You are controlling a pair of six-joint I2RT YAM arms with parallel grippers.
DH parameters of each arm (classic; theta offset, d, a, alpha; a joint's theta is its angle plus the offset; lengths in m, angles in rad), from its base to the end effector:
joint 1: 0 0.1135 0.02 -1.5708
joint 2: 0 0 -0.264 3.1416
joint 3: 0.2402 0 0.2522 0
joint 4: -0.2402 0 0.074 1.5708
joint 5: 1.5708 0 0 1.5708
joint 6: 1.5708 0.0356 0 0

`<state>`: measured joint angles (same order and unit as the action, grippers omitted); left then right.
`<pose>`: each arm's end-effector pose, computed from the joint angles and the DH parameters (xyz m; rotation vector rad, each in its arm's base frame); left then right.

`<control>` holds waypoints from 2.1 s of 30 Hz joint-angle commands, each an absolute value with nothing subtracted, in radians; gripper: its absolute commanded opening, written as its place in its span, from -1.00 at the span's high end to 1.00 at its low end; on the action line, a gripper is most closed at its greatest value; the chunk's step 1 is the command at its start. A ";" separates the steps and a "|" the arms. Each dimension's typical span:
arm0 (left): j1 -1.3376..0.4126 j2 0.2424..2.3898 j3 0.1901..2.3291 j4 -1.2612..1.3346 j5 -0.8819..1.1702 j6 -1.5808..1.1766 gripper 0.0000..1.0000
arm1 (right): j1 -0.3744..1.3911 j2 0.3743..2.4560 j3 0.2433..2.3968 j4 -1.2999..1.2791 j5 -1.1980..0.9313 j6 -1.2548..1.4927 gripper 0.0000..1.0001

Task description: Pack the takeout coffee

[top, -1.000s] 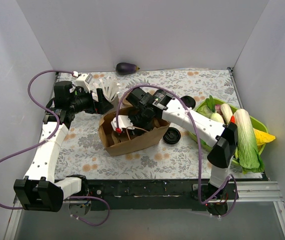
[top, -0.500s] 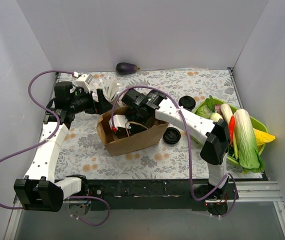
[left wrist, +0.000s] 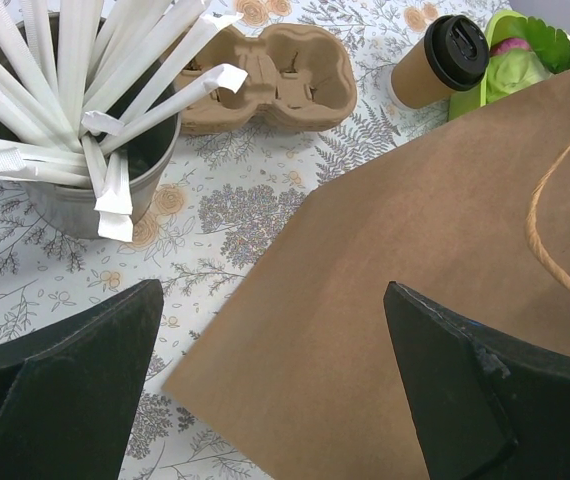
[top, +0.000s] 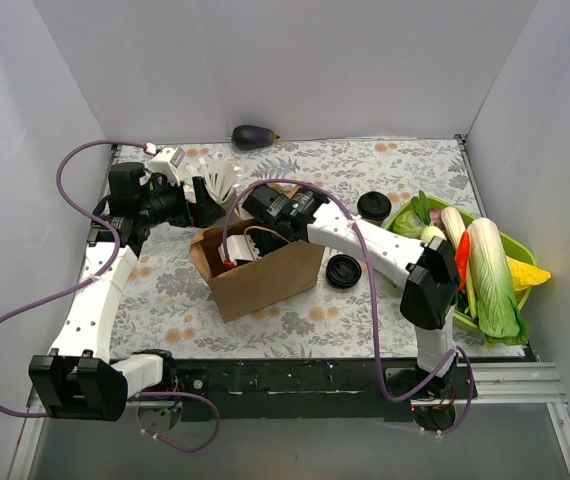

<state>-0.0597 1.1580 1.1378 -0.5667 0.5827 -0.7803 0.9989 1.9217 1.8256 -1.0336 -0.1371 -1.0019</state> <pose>0.2450 -0.0343 0.3529 -0.4508 2.2133 -1.0980 0.2162 0.3449 0.2988 -2.2905 1.4202 0.1841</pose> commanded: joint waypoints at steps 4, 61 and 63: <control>-0.052 1.161 1.152 -0.565 0.574 -0.765 -0.88 | 1.000 1.947 1.795 -1.028 -0.132 -1.052 0.94; -0.063 1.121 1.282 -0.635 0.936 -0.597 -0.57 | 0.996 1.672 1.990 -1.028 -0.055 -0.825 -0.55; -0.066 1.135 1.289 -0.637 0.959 -0.594 -0.41 | 0.994 1.654 1.982 -1.011 -0.037 -0.821 -0.55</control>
<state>-0.0566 1.1145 1.2579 -0.6285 0.8864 -0.6170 0.9970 1.7100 1.9507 -1.0691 -0.0772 -0.8486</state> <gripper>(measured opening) 0.756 0.774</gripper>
